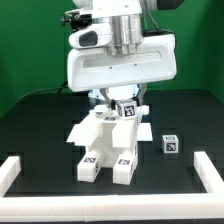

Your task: Assemble chair

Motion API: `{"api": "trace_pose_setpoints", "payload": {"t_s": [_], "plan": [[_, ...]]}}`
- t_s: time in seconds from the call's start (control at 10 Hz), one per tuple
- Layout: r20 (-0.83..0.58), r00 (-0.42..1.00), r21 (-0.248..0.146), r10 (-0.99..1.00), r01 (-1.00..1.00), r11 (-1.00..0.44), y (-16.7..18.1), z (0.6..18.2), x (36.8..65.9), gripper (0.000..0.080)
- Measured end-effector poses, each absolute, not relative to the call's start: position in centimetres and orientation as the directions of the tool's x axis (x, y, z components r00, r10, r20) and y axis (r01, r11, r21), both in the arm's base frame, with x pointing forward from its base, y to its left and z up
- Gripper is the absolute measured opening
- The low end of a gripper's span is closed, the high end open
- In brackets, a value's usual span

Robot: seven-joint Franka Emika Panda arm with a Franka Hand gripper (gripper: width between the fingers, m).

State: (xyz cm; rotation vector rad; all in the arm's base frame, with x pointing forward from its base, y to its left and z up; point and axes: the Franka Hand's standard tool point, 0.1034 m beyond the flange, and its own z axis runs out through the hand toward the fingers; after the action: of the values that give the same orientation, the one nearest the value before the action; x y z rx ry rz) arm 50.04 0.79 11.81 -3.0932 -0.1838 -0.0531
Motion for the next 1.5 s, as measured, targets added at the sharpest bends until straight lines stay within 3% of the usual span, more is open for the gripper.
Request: {"api": "trace_pose_setpoints", "payload": {"t_s": [0.5, 0.9, 1.5], "plan": [[0.021, 0.977, -0.051, -0.214, -0.213, -0.976, 0.91, 11.77, 50.04, 0.0283], [-0.009, 0.765, -0.069, -0.644, -0.643, -0.763, 0.73, 11.75, 50.18, 0.0284], [-0.043, 0.484, -0.069, -0.874, -0.874, -0.481, 0.98, 11.73, 50.20, 0.0284]]}}
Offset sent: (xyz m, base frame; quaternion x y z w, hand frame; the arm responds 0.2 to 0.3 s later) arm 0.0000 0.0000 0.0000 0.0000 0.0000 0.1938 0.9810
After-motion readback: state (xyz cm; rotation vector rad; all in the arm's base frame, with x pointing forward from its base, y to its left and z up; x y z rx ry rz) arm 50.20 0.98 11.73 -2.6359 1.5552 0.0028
